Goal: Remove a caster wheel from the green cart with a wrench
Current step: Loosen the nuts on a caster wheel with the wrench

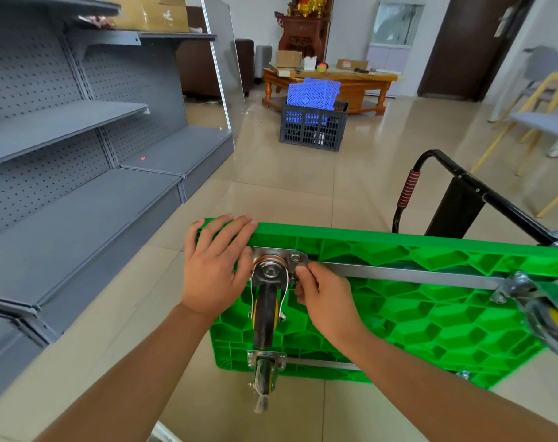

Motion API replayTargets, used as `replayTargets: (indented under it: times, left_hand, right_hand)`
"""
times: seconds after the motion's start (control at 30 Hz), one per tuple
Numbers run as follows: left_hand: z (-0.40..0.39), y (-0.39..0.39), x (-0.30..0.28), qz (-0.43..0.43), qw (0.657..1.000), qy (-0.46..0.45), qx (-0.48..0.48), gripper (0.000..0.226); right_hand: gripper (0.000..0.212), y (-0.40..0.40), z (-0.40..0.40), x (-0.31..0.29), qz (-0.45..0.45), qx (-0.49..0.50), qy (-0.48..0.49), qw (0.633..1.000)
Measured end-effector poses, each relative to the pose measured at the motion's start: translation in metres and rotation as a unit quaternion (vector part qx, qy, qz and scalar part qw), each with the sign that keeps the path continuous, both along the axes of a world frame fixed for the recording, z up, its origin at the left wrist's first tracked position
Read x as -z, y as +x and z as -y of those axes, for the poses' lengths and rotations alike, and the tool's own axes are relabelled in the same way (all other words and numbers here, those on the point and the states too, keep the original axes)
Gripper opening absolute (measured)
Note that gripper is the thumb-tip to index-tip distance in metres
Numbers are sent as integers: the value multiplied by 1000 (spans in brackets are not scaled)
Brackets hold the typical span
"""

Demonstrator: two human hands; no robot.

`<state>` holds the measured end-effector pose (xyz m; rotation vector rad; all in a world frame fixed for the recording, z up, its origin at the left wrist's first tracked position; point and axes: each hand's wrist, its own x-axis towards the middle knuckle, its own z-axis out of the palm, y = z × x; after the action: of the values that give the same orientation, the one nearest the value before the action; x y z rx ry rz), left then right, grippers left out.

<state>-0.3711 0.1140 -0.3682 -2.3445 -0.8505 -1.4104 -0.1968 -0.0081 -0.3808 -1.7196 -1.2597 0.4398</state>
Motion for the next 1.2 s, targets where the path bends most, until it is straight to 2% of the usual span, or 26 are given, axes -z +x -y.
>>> replayTargets:
  times: [0.17, 0.27, 0.4, 0.53, 0.6, 0.67, 0.73, 0.9, 1.2]
  left_hand:
    - [-5, 1, 5, 1, 1000, 20, 1, 38]
    - [-10, 0, 5, -2, 999, 38, 7, 38]
    - [-8, 2, 7, 13, 999, 37, -2, 37]
    - [-4, 1, 5, 9, 999, 31, 1, 37]
    - [-3, 0, 3, 4, 1000, 29, 1, 37]
    - [-2, -2, 3, -2, 1000, 27, -1, 38]
    - [0, -2, 2, -5, 1000, 23, -2, 38]
    - [1, -3, 0, -8, 1000, 14, -3, 38]
    - [4, -2, 0, -2, 1000, 4, -4, 38]
  right_hand:
    - [29, 10, -2, 6, 12, -19, 13, 1000]
    - [32, 17, -1, 7, 62, -31, 28, 997]
    - [32, 25, 3, -1, 218, -22, 69, 973]
    - [36, 36, 8, -24, 418, 9, 37, 908]
    - [36, 38, 12, -33, 466, 14, 20, 884]
    - [33, 39, 15, -34, 440, 5, 18, 898]
    - [30, 39, 18, -27, 370, -11, 32, 928]
    - [29, 27, 21, -13, 121, -59, 0, 991]
    - [24, 5, 8, -10, -78, -46, -20, 996]
